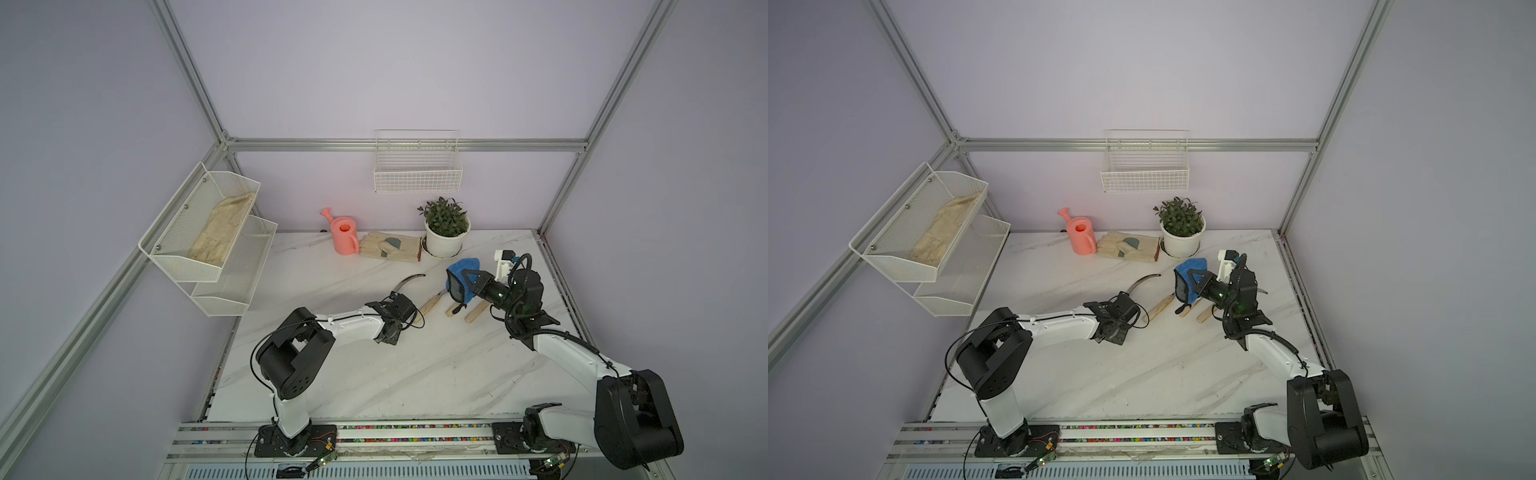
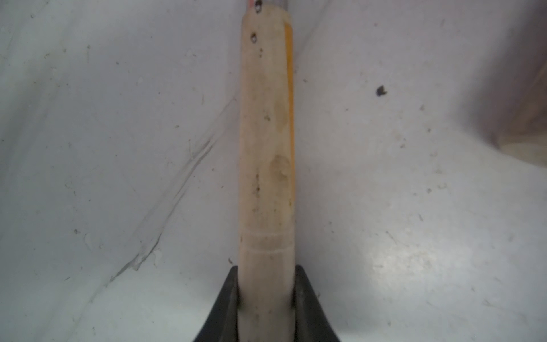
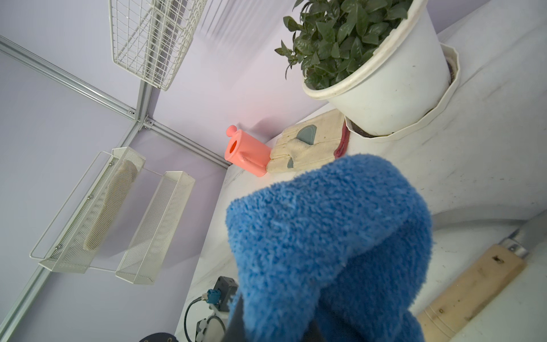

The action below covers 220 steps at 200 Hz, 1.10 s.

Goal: Wipe small sickles with rags
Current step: Place the small sickle at the center of the board.

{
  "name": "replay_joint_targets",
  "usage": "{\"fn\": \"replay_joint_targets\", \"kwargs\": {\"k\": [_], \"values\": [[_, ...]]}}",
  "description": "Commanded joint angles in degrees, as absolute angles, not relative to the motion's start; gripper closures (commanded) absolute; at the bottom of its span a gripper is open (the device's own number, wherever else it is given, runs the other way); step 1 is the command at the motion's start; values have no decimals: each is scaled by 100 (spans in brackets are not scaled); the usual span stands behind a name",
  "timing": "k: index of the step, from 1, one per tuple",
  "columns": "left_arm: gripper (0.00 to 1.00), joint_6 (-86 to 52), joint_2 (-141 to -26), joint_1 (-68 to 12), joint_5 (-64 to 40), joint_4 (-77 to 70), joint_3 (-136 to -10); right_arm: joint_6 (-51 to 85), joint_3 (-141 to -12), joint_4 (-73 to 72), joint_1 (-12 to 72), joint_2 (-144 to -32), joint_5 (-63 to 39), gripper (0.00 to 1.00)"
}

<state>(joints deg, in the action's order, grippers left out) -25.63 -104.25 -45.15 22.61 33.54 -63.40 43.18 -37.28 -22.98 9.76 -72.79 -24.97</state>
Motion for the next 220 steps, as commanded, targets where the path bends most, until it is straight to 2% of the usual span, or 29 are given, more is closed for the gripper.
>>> {"fn": "replay_joint_targets", "kwargs": {"k": [1, 25, 42, 50, 55, 106, 144, 168, 189, 208, 220], "values": [[100, -2413, -10619, -4659, 2270, 3623, -6777, 4264, -3674, -2566, 967, -7285, -2568, 100], [68, -2397, -10792, -4726, 2320, 3863, -7059, 4239, -3653, -2575, 967, -7280, -2592, 100], [52, -2391, -10803, -4728, 2333, 3922, -7120, 4237, -3666, -2575, 967, -7269, -2653, 100], [34, -2399, -10767, -4725, 2353, 3920, -7124, 4236, -3688, -2568, 967, -7269, -2683, 100], [28, -2407, -10734, -4722, 2372, 3919, -7121, 4228, -3698, -2562, 967, -7277, -2693, 100], [25, -2391, -9847, -4727, 2200, 3809, -6996, 4105, -4116, -2301, 1166, -7645, -2661, 100], [23, -2393, -7966, -4635, 1560, 3009, -6120, 3725, -5056, -1819, 2087, -8476, -2043, 100], [20, -2779, -6747, -4484, 1676, 2739, -5385, 3616, -5719, -1704, 2623, -9214, -1764, 100], [16, -3209, -5688, -4364, 2098, 2715, -4727, 3504, -6431, -1482, 2994, -10009, -1660, 100], [0, -3340, -4771, -4330, 2359, 2446, -4036, 3410, -7149, -1211, 3226, -10742, -1638, 100], [0, -3375, -4337, -4294, 2438, 2420, -3746, 3351, -7571, -1031, 3324, -11173, -1617, 100]]}}
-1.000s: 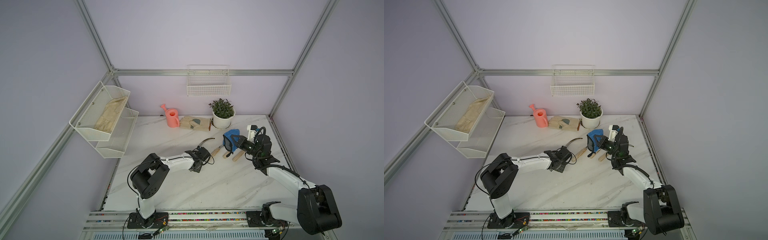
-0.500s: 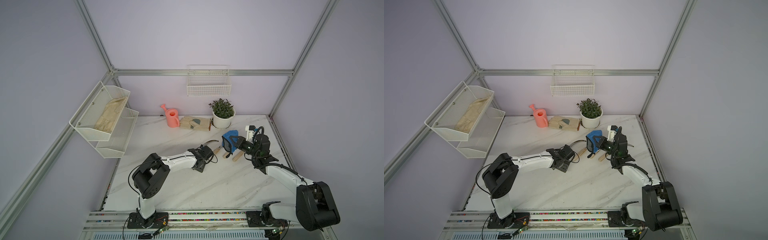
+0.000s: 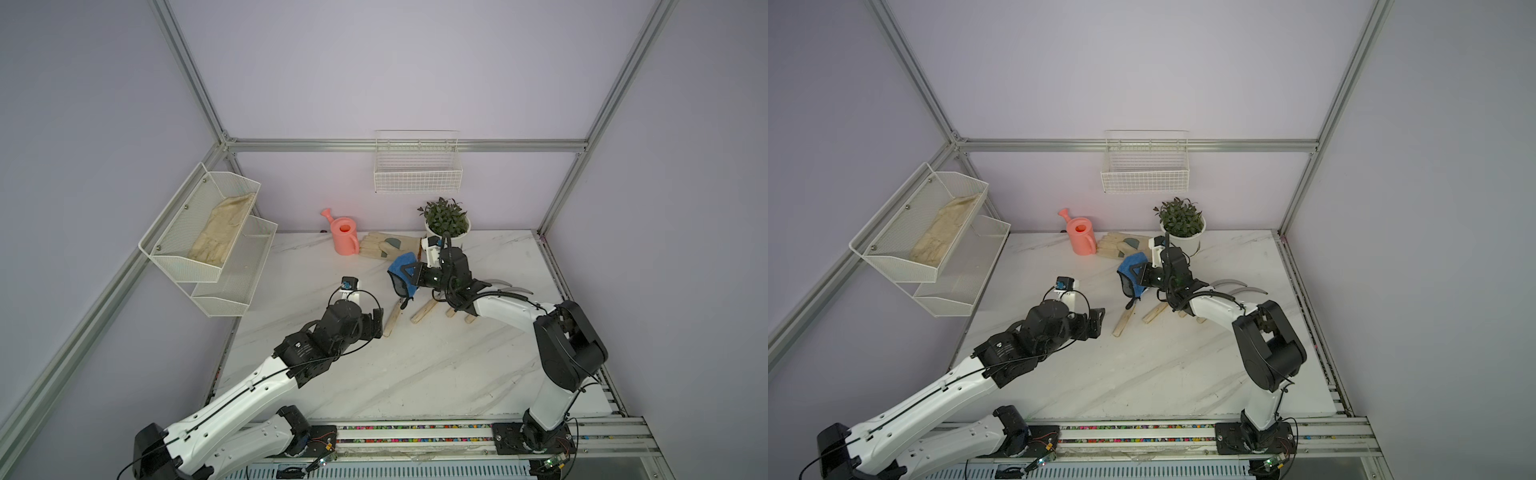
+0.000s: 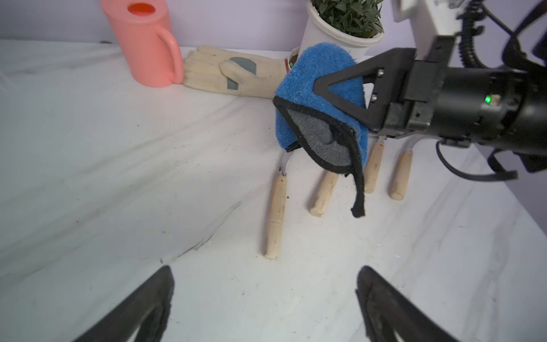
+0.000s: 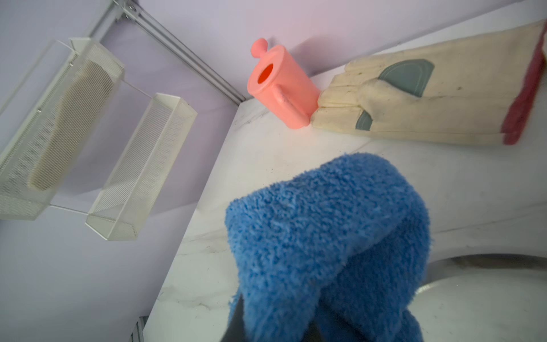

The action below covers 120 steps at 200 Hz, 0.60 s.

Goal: Wipe small sickles with rags
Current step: Place the small sickle at the center of the board, then place the rag at the center of the board.

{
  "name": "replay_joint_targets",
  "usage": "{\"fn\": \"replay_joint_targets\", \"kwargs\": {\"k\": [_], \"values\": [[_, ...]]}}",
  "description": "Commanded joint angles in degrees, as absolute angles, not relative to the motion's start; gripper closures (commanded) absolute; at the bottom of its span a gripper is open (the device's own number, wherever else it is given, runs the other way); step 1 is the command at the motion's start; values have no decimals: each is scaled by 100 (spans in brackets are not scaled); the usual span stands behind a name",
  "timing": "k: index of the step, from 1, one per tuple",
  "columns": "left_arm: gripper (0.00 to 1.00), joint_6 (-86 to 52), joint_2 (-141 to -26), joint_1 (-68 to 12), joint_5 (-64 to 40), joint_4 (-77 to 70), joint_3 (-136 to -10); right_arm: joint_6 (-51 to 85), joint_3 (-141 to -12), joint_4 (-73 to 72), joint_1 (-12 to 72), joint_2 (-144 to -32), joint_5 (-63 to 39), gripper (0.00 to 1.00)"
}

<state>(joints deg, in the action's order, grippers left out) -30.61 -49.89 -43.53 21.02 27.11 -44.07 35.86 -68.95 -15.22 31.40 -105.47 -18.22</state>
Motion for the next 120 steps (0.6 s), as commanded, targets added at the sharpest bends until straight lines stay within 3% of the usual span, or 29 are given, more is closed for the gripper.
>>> {"fn": "replay_joint_targets", "kwargs": {"k": [1, 57, 102, 120], "values": [[0, -3384, -4313, -4292, 2449, 2427, -3732, 3345, -7600, -1016, 3332, -11203, -1613, 100], [0, -3641, -3674, -4249, 2797, 2529, -3252, 3160, -9079, -122, 3682, -12889, -1188, 100], [0, -3599, -3935, -4111, 2858, 2027, -3015, 3021, -9213, 88, 3744, -13173, -646, 100], [0, -3523, -4147, -3871, 2636, 1638, -2932, 2905, -9242, 195, 3761, -13160, -451, 83]]}}
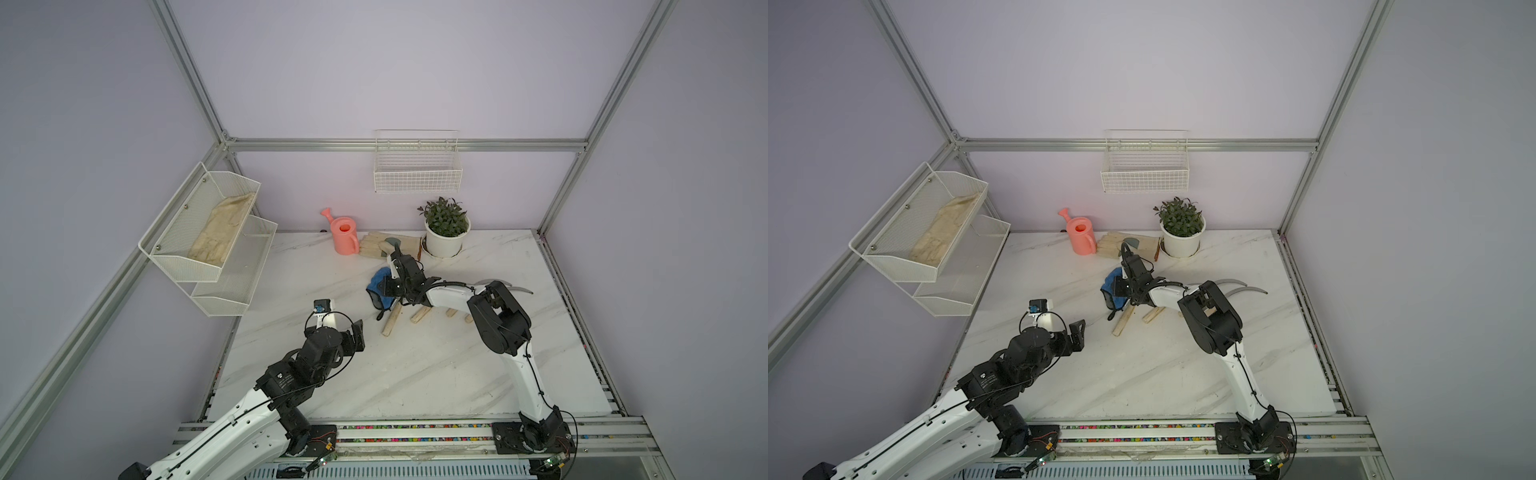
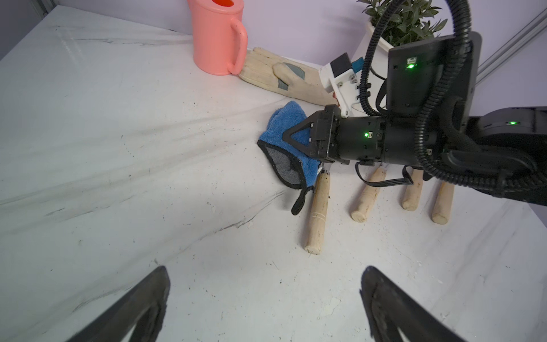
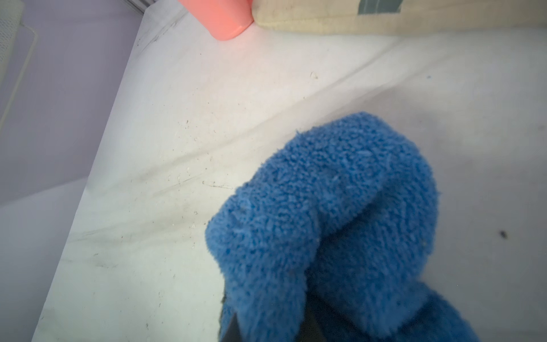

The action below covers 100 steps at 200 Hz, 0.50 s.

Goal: Wipe small sickles with rags
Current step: Place the rag at the center of the board.

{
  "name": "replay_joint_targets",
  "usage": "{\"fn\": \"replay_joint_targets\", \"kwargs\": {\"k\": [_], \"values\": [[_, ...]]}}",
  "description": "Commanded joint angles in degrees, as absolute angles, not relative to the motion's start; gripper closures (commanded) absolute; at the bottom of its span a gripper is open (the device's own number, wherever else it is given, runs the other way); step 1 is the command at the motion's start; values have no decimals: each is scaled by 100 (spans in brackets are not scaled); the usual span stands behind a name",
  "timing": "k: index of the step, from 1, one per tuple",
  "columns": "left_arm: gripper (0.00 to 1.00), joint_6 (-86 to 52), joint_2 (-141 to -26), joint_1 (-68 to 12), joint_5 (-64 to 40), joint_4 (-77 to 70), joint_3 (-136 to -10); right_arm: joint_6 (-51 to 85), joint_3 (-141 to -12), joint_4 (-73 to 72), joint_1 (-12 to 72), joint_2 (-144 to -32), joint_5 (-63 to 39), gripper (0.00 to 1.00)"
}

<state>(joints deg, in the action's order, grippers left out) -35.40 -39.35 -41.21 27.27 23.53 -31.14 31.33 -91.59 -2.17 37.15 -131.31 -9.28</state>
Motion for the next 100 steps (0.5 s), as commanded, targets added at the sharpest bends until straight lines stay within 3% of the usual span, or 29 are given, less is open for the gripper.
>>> {"fn": "replay_joint_targets", "kwargs": {"k": [1, 28, 37, 58, 100], "values": [[0, -3519, -4165, -3856, 2610, 1619, -2929, 2898, -9244, 198, 3761, -13154, -436, 82], [0, -3438, -4739, -3134, 1984, 865, -2847, 2675, -9229, 287, 3771, -12970, -217, 64], [0, -3432, -5005, -2841, 1785, 551, -2823, 2602, -9215, 296, 3769, -12888, -172, 36], [0, -3361, -5773, -2368, 1614, -108, -2968, 2340, -9121, 344, 3771, -12650, -280, 4], [0, -3220, -6726, -2023, 1887, -331, -3969, 2046, -9003, 425, 3771, -11806, -615, 3]]}}
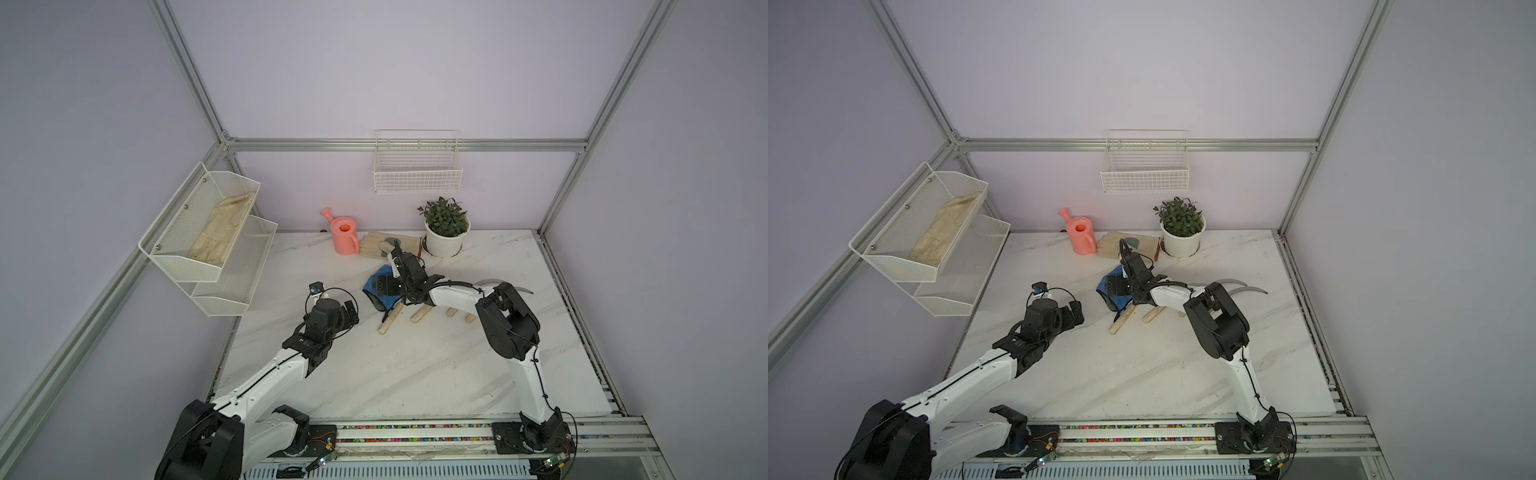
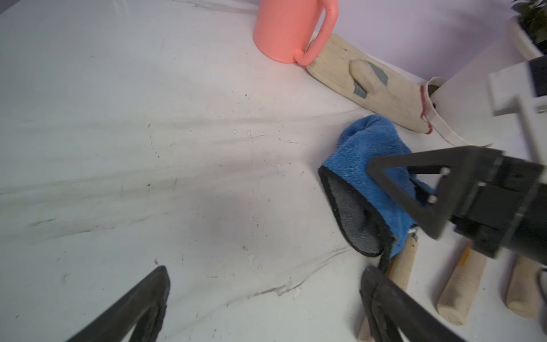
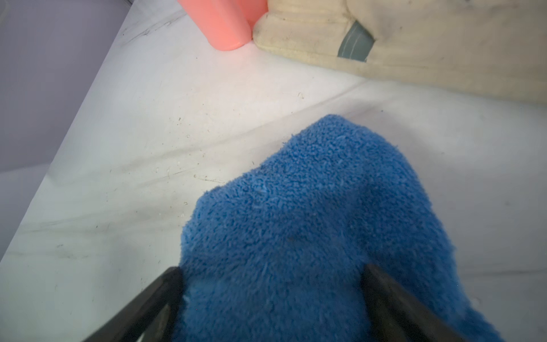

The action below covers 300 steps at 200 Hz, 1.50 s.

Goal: Wipe small sickles with rags
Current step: Place the rag at the center of the board, then reset both arms

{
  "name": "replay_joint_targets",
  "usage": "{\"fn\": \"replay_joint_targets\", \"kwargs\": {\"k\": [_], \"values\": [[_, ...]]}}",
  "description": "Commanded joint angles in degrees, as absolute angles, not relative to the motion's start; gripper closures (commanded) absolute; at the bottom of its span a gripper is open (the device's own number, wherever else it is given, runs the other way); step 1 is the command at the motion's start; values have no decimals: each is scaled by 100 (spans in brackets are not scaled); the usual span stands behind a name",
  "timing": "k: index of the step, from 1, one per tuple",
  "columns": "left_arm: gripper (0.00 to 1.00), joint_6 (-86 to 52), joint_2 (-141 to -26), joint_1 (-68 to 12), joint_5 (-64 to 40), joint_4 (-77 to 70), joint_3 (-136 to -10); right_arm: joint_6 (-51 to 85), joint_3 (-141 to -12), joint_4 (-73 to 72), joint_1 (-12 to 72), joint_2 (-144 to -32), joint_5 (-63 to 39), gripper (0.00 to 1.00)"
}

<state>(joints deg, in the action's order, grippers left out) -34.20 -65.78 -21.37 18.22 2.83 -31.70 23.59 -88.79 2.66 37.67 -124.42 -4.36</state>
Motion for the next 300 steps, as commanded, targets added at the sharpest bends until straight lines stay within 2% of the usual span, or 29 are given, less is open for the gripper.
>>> {"fn": "replay_joint_targets", "kwargs": {"k": [1, 26, 59, 76, 88, 98, 109, 119, 139, 158, 178, 198, 216, 246, 261, 287, 300], "values": [[0, -3223, -6729, -2022, 1906, -332, -3993, 2047, -9032, 445, 3771, -11796, -620, 3], [0, -3291, -6707, -1995, 2142, -173, -4497, 2091, -9630, 987, 3693, -11537, -392, 3], [0, -3647, -6716, -1938, 2918, 1252, -5141, 1894, -9698, 1409, 3464, -10902, 355, 3], [0, -3886, -6562, -1898, 3119, 2128, -5267, 1610, -10003, 2146, 3299, -10891, -143, 3], [0, -4254, -6301, -1872, 3328, 2608, -5159, 1626, -10278, 3057, 3295, -10931, -105, 7], [0, -4488, -5924, -1850, 3480, 2833, -4967, 1766, -9937, 3235, 3287, -10672, 18, 9], [0, -4277, -5427, -1852, 3493, 2579, -4587, 1830, -9087, 2822, 3274, -10083, 368, 9], [0, -3814, -4974, -1846, 3493, 2200, -4161, 2074, -8240, 2261, 3182, -9470, 820, 3], [0, -2958, -4245, -1805, 3863, 1542, -3402, 2390, -6874, 1511, 2528, -8520, 1051, 3], [0, -2440, -3886, -1621, 4369, 1015, -2864, 2509, -5944, 1293, 1919, -7930, 1686, 3], [0, -1895, -3896, -1233, 4103, 485, -2412, 2233, -5220, 915, 1239, -7633, 1922, 3], [0, -1535, -4249, -1018, 3944, -82, -2008, 1804, -4444, -14, 864, -7674, 2415, 3], [0, -1094, -4684, -927, 3819, -1205, -1481, 1312, -3750, -1216, 717, -7822, 2569, 3], [0, -887, -5539, -710, 3681, -2597, -1248, 932, -3202, -3172, 618, -8932, 2629, 3], [0, -668, -6003, -574, 3540, -3080, -1332, 668, -3320, -3669, 548, -9434, 2303, 3], [0, -346, -6765, -261, 2626, -3845, -1531, 235, -3461, -4646, 458, -10176, 1627, 3], [0, -319, -7094, -197, 2279, -3963, -1712, 424, -3262, -4692, 402, -10007, 1393, 3]]}}
